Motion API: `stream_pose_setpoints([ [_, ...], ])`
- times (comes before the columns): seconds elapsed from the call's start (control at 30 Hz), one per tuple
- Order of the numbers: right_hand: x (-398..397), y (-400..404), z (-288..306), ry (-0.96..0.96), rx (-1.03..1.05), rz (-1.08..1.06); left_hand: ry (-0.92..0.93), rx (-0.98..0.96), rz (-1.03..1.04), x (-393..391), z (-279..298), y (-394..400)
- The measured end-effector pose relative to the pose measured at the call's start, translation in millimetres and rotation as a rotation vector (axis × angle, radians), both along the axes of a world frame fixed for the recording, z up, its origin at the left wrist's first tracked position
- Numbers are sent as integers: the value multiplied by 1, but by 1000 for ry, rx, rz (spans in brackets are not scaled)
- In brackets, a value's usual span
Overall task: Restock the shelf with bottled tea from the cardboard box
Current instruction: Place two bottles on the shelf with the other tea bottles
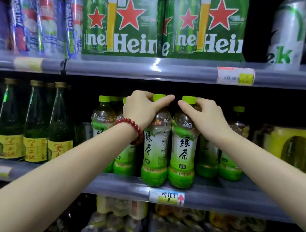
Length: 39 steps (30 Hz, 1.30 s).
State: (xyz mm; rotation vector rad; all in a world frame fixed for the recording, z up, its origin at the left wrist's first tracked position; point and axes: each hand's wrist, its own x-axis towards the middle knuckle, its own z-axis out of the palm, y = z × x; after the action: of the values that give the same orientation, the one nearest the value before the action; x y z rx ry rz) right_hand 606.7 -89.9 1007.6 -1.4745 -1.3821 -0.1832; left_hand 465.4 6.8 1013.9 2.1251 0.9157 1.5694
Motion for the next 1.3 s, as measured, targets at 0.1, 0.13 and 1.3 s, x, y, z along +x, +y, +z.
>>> stream_pose_setpoints([
  [0.1,0,2,-8,54,-7,-44,-11,-49,-95,4,-11,-4],
  [0.13,0,3,-12,89,-8,-62,11,-74,-110,4,-15,-6],
  [1.3,10,6,-107,325,-212,29,112,-393,-274,-3,-110,-5],
])
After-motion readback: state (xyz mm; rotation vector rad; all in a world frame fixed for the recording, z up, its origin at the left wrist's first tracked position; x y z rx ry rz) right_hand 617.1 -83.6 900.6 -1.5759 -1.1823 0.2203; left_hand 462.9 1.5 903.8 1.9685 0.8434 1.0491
